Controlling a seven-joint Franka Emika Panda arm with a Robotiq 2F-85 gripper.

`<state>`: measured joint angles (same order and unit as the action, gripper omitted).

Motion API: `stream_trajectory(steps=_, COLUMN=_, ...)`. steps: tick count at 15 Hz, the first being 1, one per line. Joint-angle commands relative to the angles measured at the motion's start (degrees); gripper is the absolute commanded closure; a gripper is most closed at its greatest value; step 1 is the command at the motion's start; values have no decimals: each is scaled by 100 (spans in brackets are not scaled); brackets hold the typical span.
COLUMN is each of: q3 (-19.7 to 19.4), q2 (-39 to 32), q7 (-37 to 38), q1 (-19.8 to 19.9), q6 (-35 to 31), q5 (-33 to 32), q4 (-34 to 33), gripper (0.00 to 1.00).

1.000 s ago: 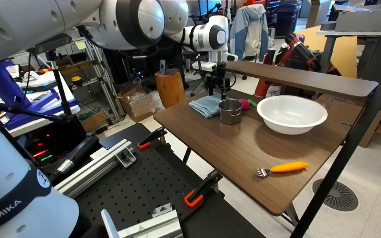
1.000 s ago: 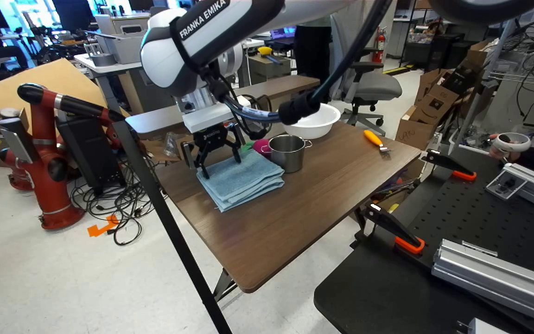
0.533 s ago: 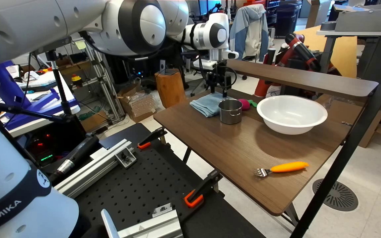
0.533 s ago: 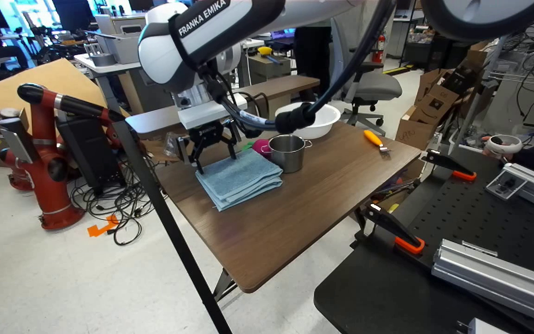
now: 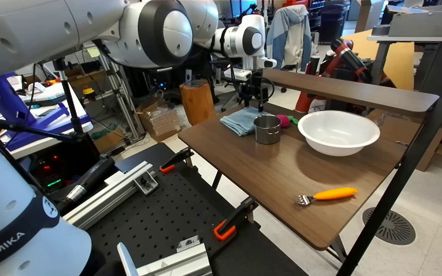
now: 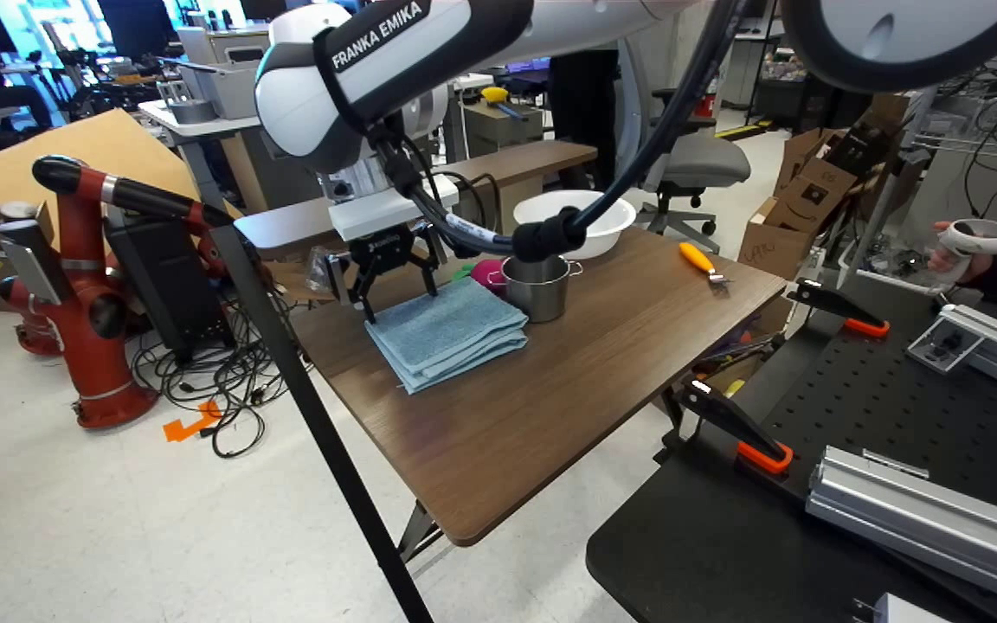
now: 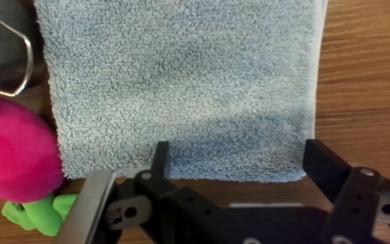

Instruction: Move the towel to the middle of the table

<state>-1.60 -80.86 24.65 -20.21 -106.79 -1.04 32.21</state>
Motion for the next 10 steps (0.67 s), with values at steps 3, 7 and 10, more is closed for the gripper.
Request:
stream_trajectory(steps=3, q3=-26, q2=27, q7=97, q1=-111, q6=62, q5=-26, q4=-229, gripper=0)
stream_trajectory(steps=7, q3=6, q2=146, q7=65, q1=-202, q6=84, q5=3, q4=-265, gripper=0)
stream_trajectory(steps=10, q3=50, q2=-240, q7=19, q1=-204, q6=304, q5=-37, q4=-969, gripper=0)
